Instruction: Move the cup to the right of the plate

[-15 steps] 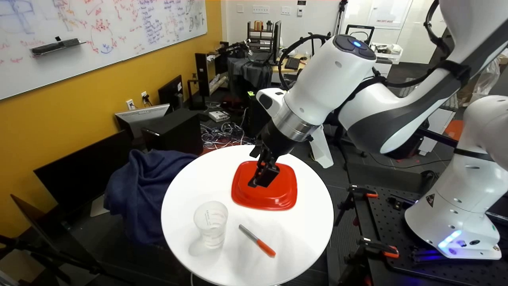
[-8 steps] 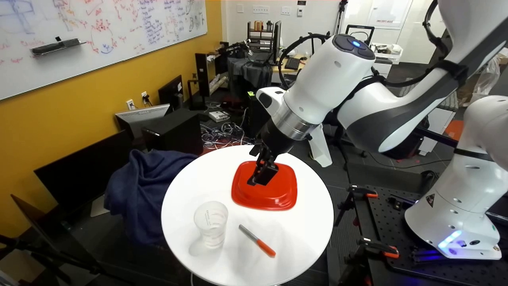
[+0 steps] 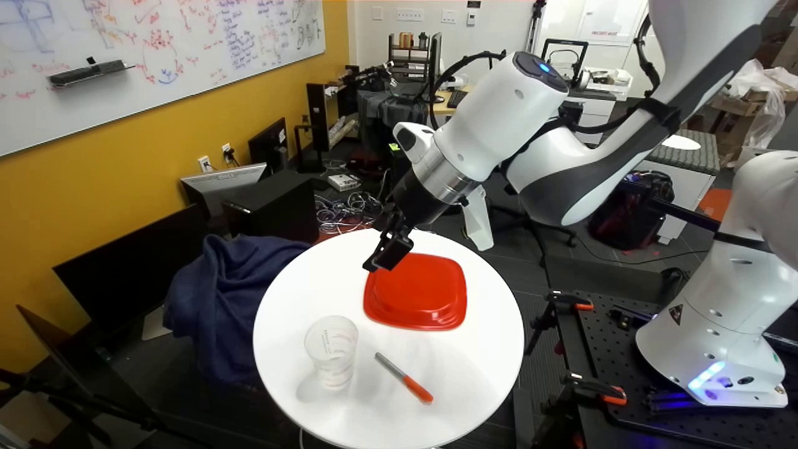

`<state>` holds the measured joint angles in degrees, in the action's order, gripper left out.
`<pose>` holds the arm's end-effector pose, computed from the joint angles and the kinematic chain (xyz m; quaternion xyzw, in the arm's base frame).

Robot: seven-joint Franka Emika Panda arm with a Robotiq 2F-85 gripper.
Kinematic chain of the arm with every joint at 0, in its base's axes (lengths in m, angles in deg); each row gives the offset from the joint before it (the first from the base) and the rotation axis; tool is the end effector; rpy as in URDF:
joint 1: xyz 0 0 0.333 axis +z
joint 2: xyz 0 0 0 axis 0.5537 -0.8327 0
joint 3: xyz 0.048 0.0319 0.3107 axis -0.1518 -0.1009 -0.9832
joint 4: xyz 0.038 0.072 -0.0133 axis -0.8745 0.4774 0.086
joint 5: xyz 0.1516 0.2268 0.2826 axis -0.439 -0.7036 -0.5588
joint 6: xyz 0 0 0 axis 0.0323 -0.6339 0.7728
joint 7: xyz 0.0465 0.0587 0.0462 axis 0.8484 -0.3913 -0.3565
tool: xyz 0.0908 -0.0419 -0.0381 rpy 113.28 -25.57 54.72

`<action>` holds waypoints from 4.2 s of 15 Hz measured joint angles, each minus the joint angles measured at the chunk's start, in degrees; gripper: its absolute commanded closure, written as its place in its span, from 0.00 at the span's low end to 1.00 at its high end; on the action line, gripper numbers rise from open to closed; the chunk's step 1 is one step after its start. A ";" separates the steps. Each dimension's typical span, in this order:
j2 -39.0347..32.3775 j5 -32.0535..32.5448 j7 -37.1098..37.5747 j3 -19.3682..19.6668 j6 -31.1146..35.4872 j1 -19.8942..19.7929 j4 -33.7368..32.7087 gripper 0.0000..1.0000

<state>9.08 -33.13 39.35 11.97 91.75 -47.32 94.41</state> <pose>0.5035 0.0748 0.3405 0.9509 0.0858 0.2953 0.0357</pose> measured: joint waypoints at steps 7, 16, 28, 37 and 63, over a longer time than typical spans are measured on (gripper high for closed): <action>-12.45 -0.33 0.14 -0.43 3.37 0.14 -6.41 0.00; -20.86 -29.20 -22.44 2.62 3.33 8.43 -11.68 0.00; -24.87 -39.79 -29.00 4.72 -1.76 11.26 -17.15 0.00; -25.57 -43.27 -29.19 5.30 -9.81 11.24 -18.80 0.00; -31.95 -43.29 -29.21 7.89 -17.48 13.93 -28.21 0.99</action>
<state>-22.87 -76.42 10.14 19.86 74.26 -33.39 66.20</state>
